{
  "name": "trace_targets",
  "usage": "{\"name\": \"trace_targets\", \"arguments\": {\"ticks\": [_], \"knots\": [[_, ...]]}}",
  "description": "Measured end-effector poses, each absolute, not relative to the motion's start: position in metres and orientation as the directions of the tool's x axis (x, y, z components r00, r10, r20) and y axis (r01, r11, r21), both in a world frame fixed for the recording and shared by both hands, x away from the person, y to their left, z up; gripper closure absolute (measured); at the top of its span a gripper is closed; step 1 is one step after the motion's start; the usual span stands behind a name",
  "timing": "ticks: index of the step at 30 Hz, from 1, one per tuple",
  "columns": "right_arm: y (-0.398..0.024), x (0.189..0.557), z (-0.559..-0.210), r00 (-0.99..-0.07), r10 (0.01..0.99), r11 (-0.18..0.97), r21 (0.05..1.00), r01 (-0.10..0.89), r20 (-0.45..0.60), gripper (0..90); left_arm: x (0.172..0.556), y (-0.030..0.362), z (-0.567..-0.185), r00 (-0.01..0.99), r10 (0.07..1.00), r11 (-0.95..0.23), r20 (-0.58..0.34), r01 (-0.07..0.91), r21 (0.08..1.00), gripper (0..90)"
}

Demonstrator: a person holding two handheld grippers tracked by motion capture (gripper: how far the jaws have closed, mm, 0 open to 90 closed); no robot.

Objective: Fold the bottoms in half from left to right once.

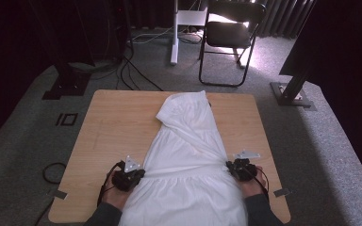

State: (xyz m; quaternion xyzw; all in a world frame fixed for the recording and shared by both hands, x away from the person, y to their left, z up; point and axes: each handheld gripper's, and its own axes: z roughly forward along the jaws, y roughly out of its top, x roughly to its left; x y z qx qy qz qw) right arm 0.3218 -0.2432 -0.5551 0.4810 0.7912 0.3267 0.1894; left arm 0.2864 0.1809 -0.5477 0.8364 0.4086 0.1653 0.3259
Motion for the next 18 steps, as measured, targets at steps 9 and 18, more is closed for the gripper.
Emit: {"name": "trace_targets", "arguments": {"ticks": [9,18], "knots": [[-0.242,0.332,-0.53,-0.479,0.877,0.283,0.767,0.576,0.036,50.0,0.322,0.18,-0.519,0.587,0.81,-0.397,-0.001,0.548,0.736,60.6],[-0.162,0.388,-0.507,-0.625,0.78,0.426,0.762,0.489,-0.035,49.3,0.378,0.137,-0.542,0.609,0.792,-0.472,0.032,0.579,0.665,61.2]]}}
